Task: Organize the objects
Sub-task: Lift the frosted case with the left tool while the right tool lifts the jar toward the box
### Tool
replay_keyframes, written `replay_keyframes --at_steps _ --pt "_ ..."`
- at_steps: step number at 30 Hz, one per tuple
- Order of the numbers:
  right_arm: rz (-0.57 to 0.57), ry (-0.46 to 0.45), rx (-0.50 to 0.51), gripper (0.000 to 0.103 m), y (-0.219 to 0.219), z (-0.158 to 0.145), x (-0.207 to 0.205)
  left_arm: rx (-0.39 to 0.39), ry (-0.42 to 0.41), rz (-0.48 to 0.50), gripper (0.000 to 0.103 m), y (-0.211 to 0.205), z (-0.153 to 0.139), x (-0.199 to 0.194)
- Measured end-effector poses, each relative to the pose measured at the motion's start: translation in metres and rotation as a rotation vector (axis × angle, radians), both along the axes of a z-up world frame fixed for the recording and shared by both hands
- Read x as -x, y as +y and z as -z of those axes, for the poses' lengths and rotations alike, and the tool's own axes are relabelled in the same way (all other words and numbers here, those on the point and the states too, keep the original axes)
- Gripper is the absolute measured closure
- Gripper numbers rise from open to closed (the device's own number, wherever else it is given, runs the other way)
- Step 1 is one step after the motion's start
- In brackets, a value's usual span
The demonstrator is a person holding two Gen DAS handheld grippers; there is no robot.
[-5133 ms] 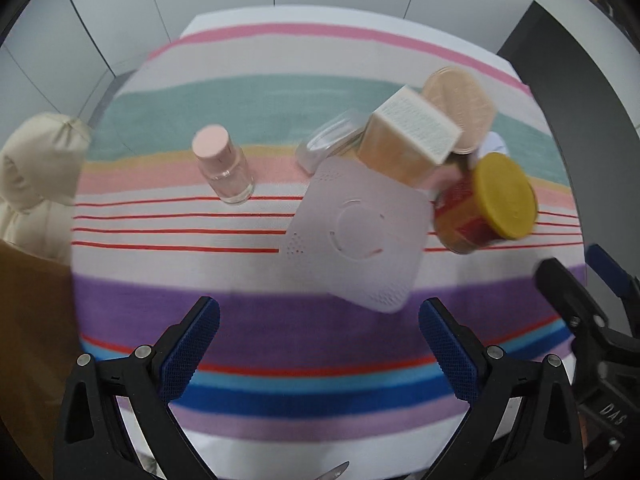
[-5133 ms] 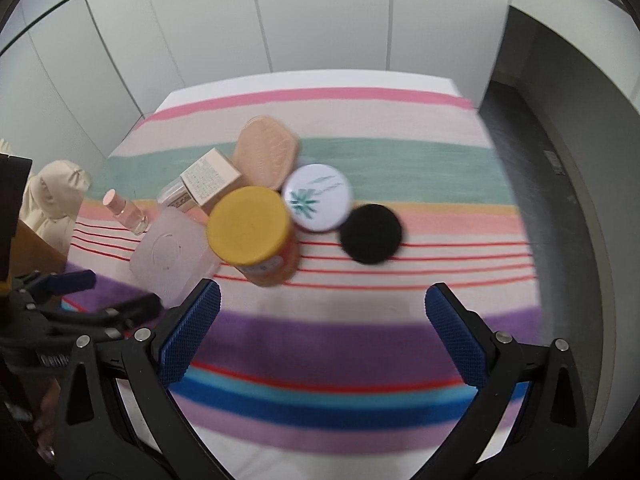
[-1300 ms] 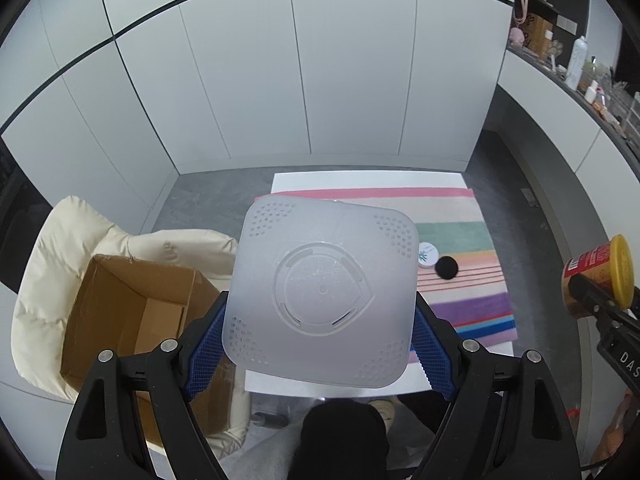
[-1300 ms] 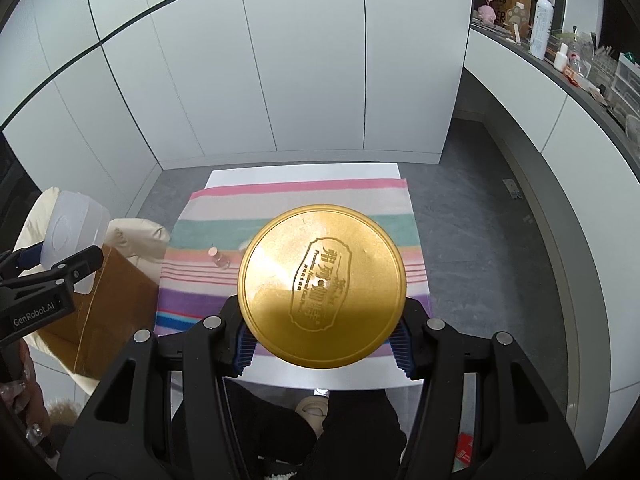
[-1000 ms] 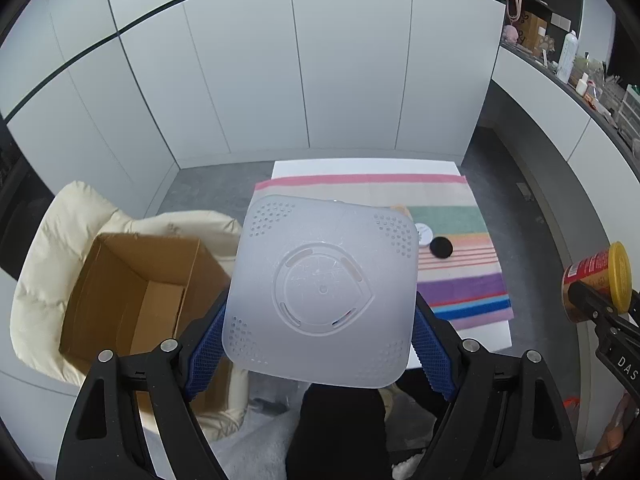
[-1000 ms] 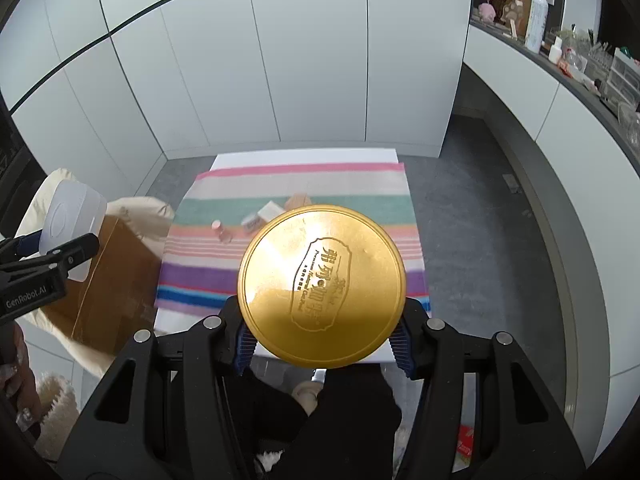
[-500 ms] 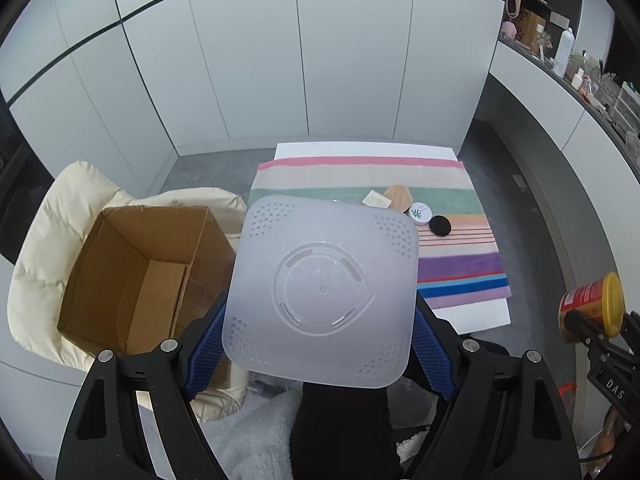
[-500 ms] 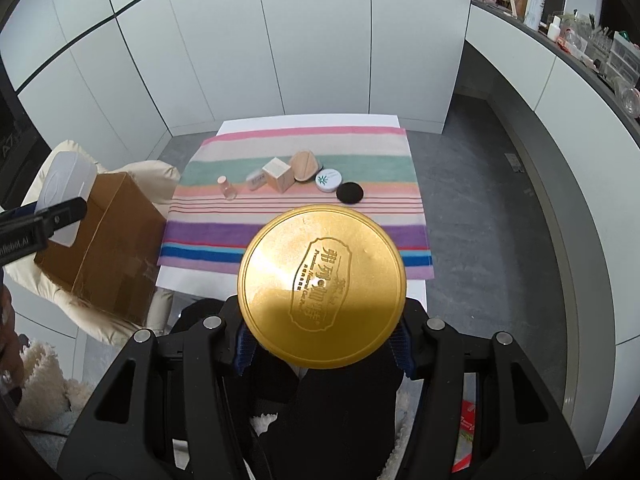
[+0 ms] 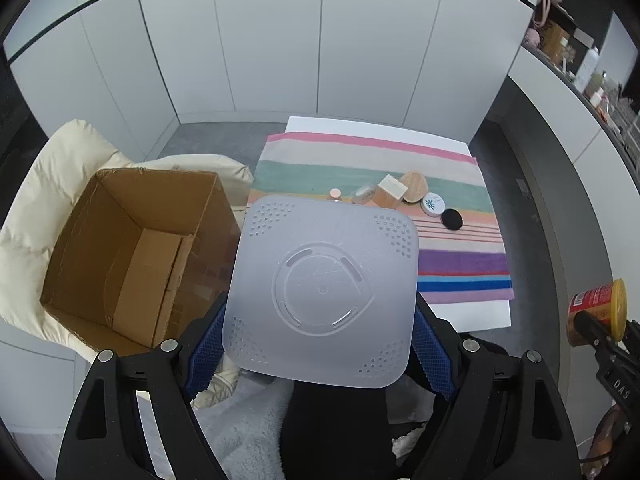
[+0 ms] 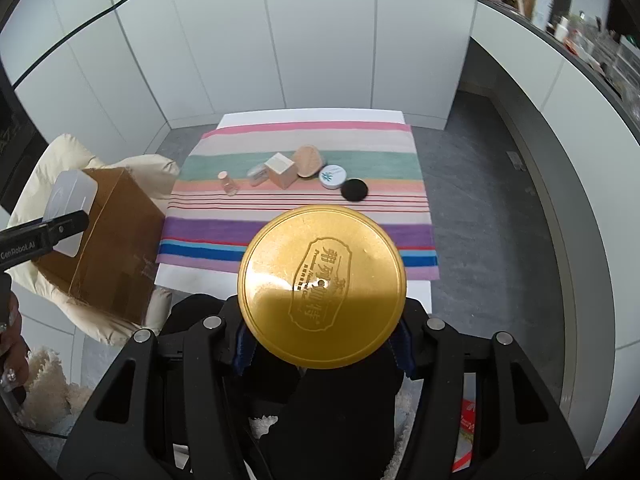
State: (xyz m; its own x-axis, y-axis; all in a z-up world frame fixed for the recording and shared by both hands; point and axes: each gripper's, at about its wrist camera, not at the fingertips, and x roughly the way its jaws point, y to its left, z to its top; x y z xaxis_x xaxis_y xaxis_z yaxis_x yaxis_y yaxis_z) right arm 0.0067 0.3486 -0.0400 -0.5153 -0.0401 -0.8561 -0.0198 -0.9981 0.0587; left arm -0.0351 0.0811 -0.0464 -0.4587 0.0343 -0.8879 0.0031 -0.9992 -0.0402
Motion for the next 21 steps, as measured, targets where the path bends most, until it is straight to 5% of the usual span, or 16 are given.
replay_keyframes --at_steps 21 --pt "-0.337 0.012 -0.007 0.046 -0.158 -0.003 0.026 -0.014 -0.02 -0.217 0.019 -0.118 0.013 -0.043"
